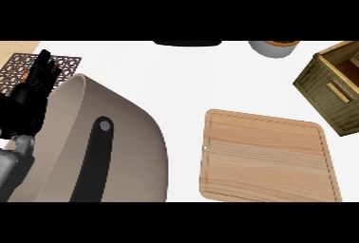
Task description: Pick the lemon from the cutting board and place it in the basket
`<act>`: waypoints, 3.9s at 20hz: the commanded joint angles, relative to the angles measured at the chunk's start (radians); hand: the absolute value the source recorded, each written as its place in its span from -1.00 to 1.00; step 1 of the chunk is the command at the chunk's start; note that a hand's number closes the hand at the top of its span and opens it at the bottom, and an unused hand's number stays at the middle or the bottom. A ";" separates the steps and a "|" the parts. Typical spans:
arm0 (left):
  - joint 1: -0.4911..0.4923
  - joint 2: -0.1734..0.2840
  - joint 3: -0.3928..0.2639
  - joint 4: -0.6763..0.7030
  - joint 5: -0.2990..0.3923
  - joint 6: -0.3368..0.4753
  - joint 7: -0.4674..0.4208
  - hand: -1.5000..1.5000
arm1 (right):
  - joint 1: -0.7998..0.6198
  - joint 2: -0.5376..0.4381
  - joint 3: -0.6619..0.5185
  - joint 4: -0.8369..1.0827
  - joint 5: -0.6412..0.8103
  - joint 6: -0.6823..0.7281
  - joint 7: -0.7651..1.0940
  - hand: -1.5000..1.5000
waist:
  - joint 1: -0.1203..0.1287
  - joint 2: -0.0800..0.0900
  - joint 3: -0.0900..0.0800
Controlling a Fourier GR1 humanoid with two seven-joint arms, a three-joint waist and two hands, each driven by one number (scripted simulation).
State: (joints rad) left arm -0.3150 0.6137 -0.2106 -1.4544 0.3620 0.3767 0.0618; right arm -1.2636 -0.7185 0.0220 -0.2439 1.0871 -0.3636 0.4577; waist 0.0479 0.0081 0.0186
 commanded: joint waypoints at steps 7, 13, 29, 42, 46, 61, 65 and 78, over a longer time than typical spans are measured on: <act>0.040 -0.084 -0.044 0.063 0.000 -0.007 -0.022 0.00 | -0.049 -0.004 -0.008 0.120 0.006 0.206 0.030 1.00 | -0.010 0.013 -0.019; 0.020 -0.086 -0.055 0.035 0.012 0.006 0.022 0.00 | -0.015 -0.019 -0.035 0.138 -0.015 0.187 0.004 1.00 | 0.001 0.016 -0.017; 0.043 -0.094 -0.055 0.034 0.014 0.002 0.002 0.00 | 0.031 -0.055 -0.019 0.152 0.013 0.197 -0.018 1.00 | 0.002 0.016 -0.017; 0.038 -0.063 -0.032 0.016 0.034 -0.012 0.014 0.00 | 0.099 -0.048 -0.063 0.186 -0.028 0.216 -0.038 1.00 | 0.022 0.022 -0.015; 0.043 -0.065 -0.043 0.012 0.018 -0.003 0.008 0.00 | 0.108 -0.082 -0.081 0.189 -0.046 0.256 -0.067 1.00 | 0.009 0.017 -0.015; 0.063 -0.051 -0.032 0.017 0.044 -0.017 -0.009 0.00 | 0.107 -0.041 -0.174 0.113 -0.138 0.098 0.064 -1.00 | 0.008 0.013 -0.016; 0.080 -0.087 -0.069 0.011 0.022 0.025 0.003 0.00 | 0.097 -0.065 -0.234 0.072 -0.195 0.028 0.033 -1.00 | -0.007 0.007 -0.016; 0.120 -0.040 -0.016 0.007 0.048 0.012 -0.012 0.00 | 0.188 -0.135 -0.472 -0.042 -0.430 -0.166 -0.004 -1.00 | -0.058 -0.013 -0.018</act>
State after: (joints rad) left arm -0.2767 0.6312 -0.2108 -1.4628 0.3796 0.4028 0.0530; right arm -1.1405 -0.8305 -0.3749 -0.2512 0.7368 -0.4891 0.5064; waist 0.0112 -0.0097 0.0171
